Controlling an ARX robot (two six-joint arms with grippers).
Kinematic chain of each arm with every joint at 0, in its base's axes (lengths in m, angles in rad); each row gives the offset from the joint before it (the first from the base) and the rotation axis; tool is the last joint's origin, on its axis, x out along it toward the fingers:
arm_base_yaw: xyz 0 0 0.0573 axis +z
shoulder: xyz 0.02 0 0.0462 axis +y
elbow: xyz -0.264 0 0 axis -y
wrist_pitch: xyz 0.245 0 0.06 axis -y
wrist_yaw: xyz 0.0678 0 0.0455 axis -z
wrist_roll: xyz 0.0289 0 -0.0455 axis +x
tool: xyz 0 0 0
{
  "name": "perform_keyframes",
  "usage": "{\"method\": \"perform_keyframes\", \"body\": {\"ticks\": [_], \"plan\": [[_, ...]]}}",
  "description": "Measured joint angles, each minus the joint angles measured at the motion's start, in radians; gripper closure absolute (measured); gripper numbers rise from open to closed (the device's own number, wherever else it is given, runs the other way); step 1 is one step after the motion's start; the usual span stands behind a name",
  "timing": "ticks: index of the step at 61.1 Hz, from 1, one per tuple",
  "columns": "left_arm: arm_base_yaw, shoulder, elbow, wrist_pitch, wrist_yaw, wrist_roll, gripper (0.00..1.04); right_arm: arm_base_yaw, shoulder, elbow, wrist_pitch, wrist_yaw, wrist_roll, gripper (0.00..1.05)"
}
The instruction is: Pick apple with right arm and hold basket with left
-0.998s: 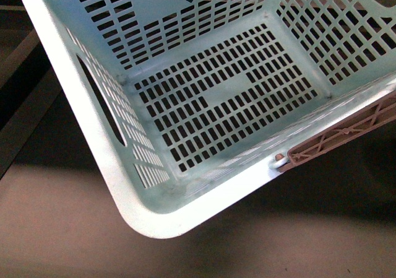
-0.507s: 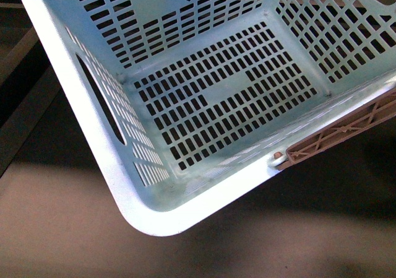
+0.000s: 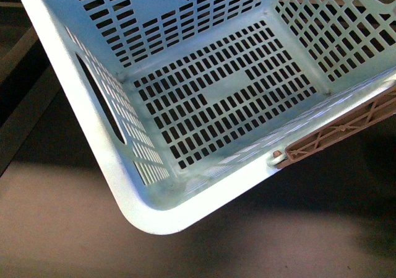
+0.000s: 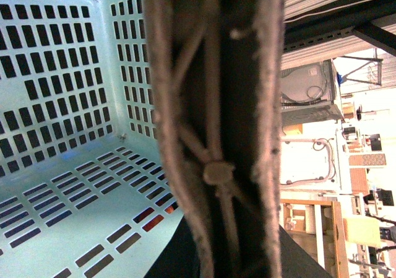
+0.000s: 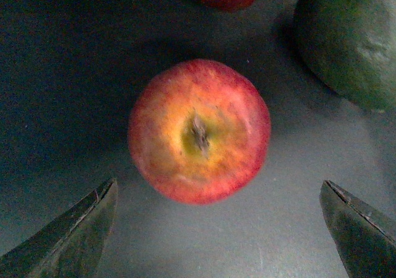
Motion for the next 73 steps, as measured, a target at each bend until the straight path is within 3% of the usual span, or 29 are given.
{"method": "perform_keyframes", "body": {"ticks": [34, 38, 43, 59, 73], "plan": [[0.000, 0.000, 0.000, 0.000, 0.002, 0.000, 0.98, 0.060, 0.130, 0.185, -0.116, 0.053, 0.010, 0.09], [0.000, 0.000, 0.000, 0.000, 0.001, 0.000, 0.98, 0.060, 0.138, 0.189, -0.120, 0.062, 0.012, 0.20], [0.000, 0.000, 0.000, 0.000, 0.002, 0.000, 0.98, 0.055, 0.136, 0.185, -0.115, 0.055, 0.008, 0.25], [0.000, 0.000, 0.000, 0.000, 0.003, 0.000, 0.98, 0.032, -0.023, 0.068, -0.129, -0.069, 0.027, 0.25], [0.000, 0.000, 0.000, 0.000, 0.002, 0.000, 0.98, 0.056, -0.435, -0.072, -0.243, -0.189, 0.056, 0.25]]}}
